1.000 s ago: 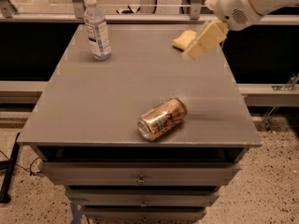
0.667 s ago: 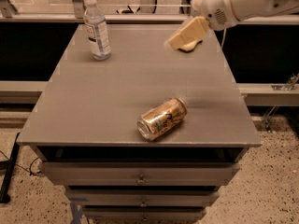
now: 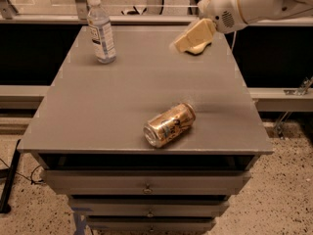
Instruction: Move blue plastic bottle near orange can
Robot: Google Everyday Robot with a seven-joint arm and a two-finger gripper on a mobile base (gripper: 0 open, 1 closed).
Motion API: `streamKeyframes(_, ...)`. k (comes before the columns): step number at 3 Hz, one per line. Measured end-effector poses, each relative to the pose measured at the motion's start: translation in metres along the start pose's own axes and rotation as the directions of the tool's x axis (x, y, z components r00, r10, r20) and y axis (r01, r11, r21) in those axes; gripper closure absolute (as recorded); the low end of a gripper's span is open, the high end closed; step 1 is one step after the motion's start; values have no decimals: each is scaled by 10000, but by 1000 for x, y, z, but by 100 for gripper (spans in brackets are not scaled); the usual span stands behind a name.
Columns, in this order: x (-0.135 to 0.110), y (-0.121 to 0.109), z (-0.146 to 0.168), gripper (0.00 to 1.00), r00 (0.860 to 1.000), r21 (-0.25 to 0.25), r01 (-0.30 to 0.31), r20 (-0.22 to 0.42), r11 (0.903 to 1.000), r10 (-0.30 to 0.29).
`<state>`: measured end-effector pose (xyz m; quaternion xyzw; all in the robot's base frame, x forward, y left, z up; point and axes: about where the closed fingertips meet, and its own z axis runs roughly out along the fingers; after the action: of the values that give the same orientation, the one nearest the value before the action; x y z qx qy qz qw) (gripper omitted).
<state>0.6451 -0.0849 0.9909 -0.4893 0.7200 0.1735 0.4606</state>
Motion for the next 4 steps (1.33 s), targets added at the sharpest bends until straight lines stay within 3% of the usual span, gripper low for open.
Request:
streamKeyframes(1, -8, 1, 35, 0, 9976, -294, -125, 680, 9995, 145)
streamKeyframes(2, -28, -2, 101, 0, 9856, -844, -150, 1667, 9963, 290)
streamKeyframes(4, -74, 0, 207, 0, 9650, -1662, 552, 2621, 9845, -99)
